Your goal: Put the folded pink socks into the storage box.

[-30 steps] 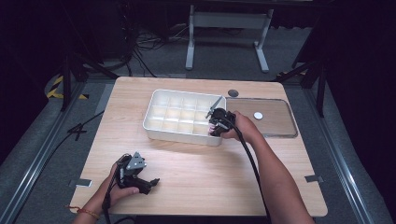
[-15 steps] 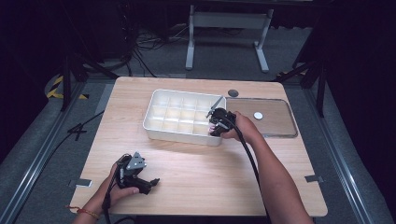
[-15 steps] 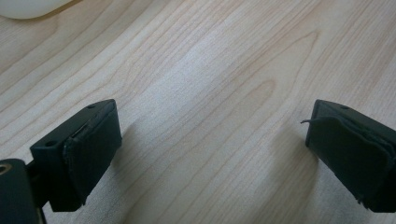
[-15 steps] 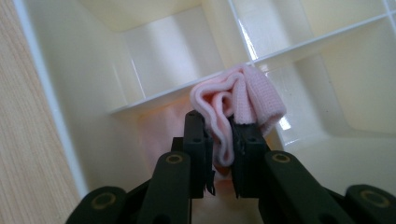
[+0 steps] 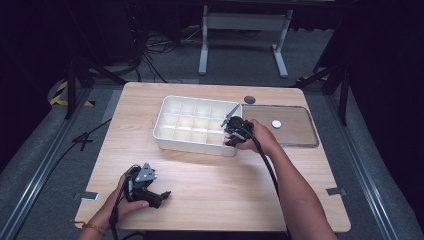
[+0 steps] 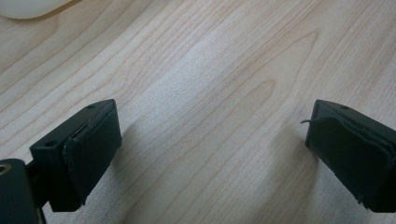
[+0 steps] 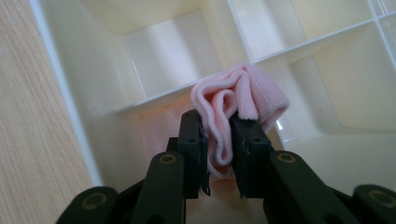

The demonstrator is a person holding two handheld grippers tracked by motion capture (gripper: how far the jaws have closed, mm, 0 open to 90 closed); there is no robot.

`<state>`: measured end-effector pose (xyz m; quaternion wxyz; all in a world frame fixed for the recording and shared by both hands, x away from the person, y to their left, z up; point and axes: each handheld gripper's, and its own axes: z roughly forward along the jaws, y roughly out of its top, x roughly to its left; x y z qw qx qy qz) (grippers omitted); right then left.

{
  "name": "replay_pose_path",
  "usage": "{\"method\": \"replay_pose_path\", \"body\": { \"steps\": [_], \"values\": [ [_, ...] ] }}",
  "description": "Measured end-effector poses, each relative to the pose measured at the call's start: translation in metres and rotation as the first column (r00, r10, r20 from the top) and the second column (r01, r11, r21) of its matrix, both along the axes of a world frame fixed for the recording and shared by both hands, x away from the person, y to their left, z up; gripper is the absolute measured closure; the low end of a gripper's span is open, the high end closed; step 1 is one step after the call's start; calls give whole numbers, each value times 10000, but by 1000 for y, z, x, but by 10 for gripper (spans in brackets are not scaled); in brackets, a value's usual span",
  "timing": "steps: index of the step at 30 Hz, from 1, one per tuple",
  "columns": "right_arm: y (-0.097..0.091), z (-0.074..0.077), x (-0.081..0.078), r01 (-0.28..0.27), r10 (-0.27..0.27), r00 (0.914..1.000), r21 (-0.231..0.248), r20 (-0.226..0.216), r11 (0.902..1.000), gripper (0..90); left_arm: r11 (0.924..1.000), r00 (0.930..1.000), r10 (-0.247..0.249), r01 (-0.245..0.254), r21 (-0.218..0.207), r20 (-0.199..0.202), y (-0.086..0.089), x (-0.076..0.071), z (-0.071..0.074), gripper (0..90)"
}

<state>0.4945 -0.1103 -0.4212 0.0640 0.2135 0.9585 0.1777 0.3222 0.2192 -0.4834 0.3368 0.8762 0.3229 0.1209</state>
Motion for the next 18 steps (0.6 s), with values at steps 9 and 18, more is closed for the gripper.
{"method": "replay_pose_path", "body": {
  "steps": [9, 18],
  "values": [
    [-2, 3, -1, 41, -41, 10000, 124, 46, 9999, 725, 10000, 10000, 1, -1, -6, 1, 0, 0, 0, 36],
    [-4, 7, -3, 79, -81, 10000, 281, 58, 9996, 686, 10000, 10000, -2, 2, -3, 1, 0, 0, 0, 36]
  ]
}}
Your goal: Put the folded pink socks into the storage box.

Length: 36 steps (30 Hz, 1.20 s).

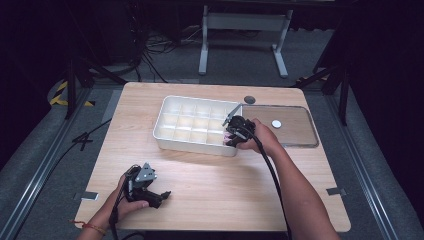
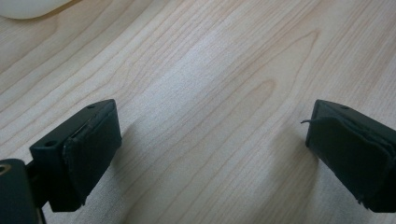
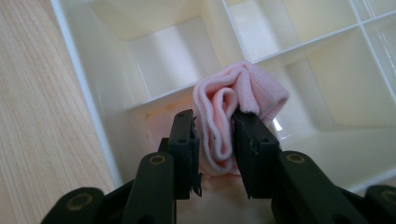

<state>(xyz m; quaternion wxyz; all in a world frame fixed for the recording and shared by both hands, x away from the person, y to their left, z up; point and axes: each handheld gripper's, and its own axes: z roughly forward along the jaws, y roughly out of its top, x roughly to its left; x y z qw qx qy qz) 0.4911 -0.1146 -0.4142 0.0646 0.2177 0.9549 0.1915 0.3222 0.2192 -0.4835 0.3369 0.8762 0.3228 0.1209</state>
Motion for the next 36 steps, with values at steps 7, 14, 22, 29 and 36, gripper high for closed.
{"method": "replay_pose_path", "body": {
  "steps": [7, 14, 22, 29, 36],
  "values": [
    [-5, 6, -2, 195, -198, 9998, 318, 87, 9993, 650, 10000, 10000, -23, 23, 31, 2, 0, 0, 0, 36],
    [-9, 11, -5, 261, -277, 9992, 527, 301, 9983, 639, 10000, 10000, -20, 20, 30, 2, 0, 0, 0, 35],
    [-13, 19, -10, 272, -326, 9973, 808, 664, 9964, 628, 10000, 10000, -18, 18, 29, 0, 0, 0, 0, 36],
    [-13, 25, -16, 226, -326, 9952, 1072, 927, 9940, 629, 10000, 10000, -3, 3, 0, -3, 0, 0, 0, 36],
    [-15, 31, -22, 147, -298, 9924, 1258, 1191, 9919, 615, 10000, 10000, -20, 20, 29, 4, 0, 0, 0, 35]
  ]
}}
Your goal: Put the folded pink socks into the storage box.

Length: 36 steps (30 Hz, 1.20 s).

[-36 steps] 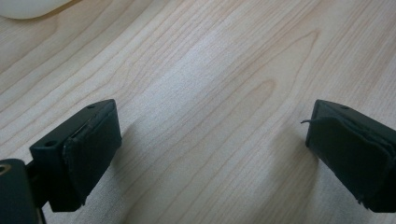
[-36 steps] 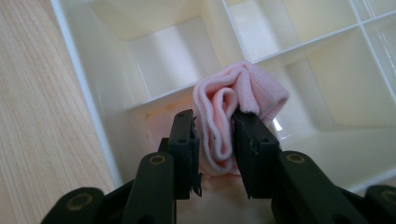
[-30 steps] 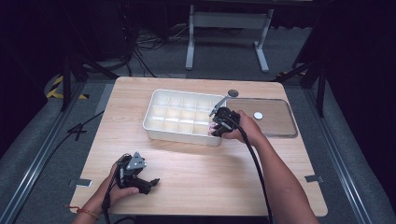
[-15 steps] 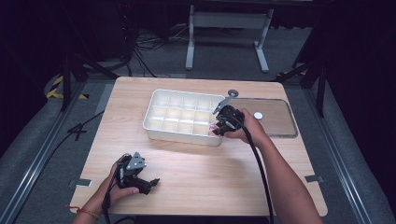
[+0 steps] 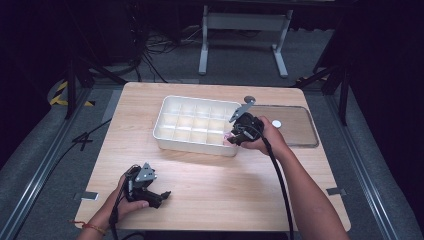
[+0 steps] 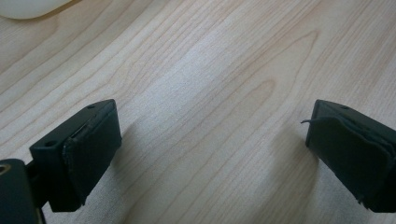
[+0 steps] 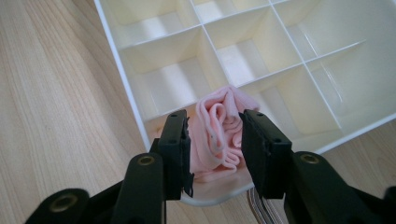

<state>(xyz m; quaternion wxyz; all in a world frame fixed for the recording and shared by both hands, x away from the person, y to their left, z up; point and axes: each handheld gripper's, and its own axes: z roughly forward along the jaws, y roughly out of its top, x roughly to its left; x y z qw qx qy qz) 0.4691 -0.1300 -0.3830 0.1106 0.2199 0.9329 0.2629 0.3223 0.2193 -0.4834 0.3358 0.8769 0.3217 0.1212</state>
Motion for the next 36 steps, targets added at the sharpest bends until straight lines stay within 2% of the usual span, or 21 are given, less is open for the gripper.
{"method": "replay_pose_path", "body": {
  "steps": [6, 10, 20, 25, 36],
  "values": [
    [-3, 2, -4, -18, 17, 9999, 21, 137, 10000, 605, 10000, 10000, 1, -1, -1, -3, 0, 0, 0, 35],
    [-8, 5, -8, 71, -77, 9996, 258, 259, 9996, 581, 10000, 10000, 3, -3, 4, -7, 0, 0, 0, 35],
    [-16, 11, -17, 210, -240, 9976, 469, 647, 9987, 530, 10000, 10000, 5, -5, 1, -1, 0, 0, 0, 35],
    [-21, 13, -22, 310, -355, 9971, 658, 673, 9973, 501, 10000, 10000, -1, 1, 4, -3, 0, 0, 0, 35],
    [-30, 17, -33, 282, -335, 9947, 555, 968, 9981, 466, 10000, 10000, -1, 1, 2, -5, 0, 0, 0, 35]
  ]
}}
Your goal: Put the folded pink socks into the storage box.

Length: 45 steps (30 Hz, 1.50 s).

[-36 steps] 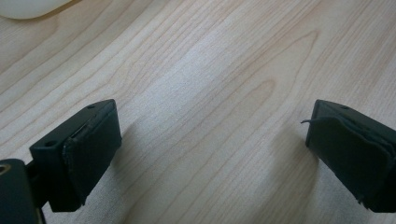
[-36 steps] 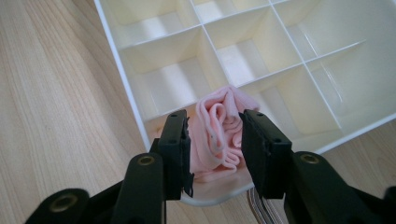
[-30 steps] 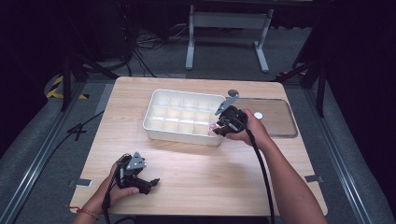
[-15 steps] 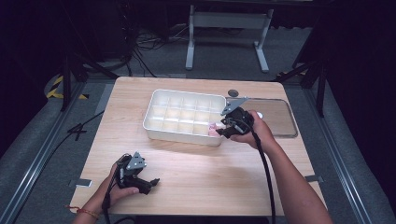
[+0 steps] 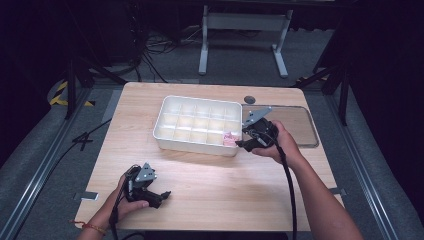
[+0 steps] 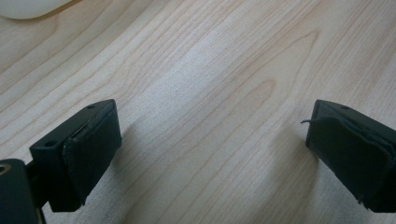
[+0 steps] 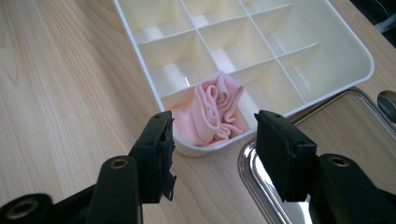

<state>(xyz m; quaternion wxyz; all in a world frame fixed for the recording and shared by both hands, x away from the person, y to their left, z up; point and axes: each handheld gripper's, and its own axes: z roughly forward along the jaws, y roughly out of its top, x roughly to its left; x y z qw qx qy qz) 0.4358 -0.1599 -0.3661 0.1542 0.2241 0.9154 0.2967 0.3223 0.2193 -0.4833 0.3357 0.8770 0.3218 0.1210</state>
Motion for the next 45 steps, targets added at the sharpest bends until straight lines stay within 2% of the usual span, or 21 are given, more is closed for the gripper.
{"method": "replay_pose_path", "body": {
  "steps": [21, 35, 45],
  "values": [
    [-15, 4, -22, -5, 9, 9990, -81, 438, 10000, 421, 10000, 10000, -21, 21, 29, 2, 0, 0, 0, 32],
    [-31, -7, -35, 102, -98, 9993, -117, 350, 9999, 403, 10000, 10000, -26, 26, 27, 5, 0, 0, 0, 32],
    [-41, -14, -49, 168, -157, 9986, -223, 514, 9996, 394, 10000, 10000, -14, 14, 29, 2, 0, 0, 0, 32]
  ]
}}
